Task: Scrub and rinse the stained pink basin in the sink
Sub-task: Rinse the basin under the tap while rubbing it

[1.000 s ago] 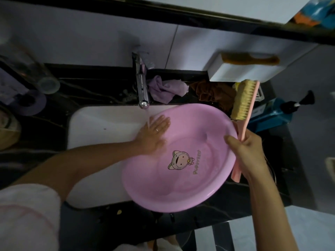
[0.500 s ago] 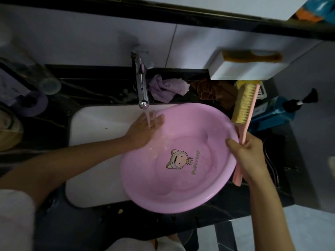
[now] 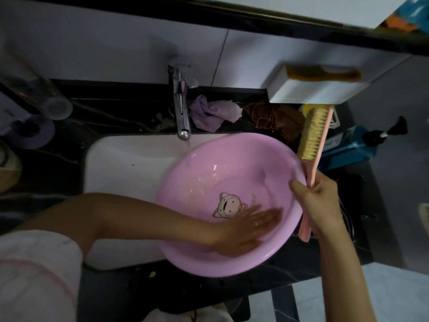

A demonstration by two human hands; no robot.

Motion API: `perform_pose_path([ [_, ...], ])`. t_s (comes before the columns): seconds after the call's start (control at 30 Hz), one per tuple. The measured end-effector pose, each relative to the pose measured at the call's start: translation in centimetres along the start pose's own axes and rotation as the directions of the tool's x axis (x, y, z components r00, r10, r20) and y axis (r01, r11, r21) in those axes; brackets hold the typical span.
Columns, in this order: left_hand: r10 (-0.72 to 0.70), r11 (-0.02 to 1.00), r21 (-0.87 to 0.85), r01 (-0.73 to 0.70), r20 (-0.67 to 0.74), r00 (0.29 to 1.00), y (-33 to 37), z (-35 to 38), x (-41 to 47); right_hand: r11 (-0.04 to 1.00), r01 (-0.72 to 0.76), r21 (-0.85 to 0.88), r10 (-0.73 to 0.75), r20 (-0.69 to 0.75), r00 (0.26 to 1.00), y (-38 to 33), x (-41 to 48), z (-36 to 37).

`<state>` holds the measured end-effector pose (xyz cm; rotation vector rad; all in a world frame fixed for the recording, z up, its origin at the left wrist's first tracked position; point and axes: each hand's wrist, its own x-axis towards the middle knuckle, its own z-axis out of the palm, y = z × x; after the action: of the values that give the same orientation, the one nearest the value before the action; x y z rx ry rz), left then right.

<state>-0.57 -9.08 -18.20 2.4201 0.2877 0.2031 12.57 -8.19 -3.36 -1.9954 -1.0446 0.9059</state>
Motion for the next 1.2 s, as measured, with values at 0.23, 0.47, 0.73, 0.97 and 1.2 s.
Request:
perform_pose_path([
  [0.23,-0.214,0.944,0.272,0.185,0.08,0.974,-11.4,0.2,-6.4,1.0,0.007,0.014,-0.007,0.017,1.0,0.1,-0.3,-0.2],
  [0.47,-0.485,0.73,0.594,0.338,0.102,0.869,-13.3,-2.9,-7.4,0.999,0.005,0.043,-0.004,-0.022,1.0,0.3,-0.6,0.1],
  [0.73,-0.6,0.789,0.492,0.368,0.487,0.635,-5.5,-2.2,-11.5,0.999,0.036,0.011,-0.035,-0.038,0.999,0.1,-0.4,0.6],
  [0.97,-0.732,0.549,0.443,0.709,-0.155,0.664,-12.8,-3.8,-7.9,0.999,0.036,0.025,-0.035,-0.044,0.998,0.1,-0.6,0.9],
  [1.2,-0.659,0.75,0.416,0.515,0.4,0.637,-5.7,1.3,-10.0,0.998,0.036,0.043,-0.034,-0.039,0.999,-0.1,-0.8,1.1],
])
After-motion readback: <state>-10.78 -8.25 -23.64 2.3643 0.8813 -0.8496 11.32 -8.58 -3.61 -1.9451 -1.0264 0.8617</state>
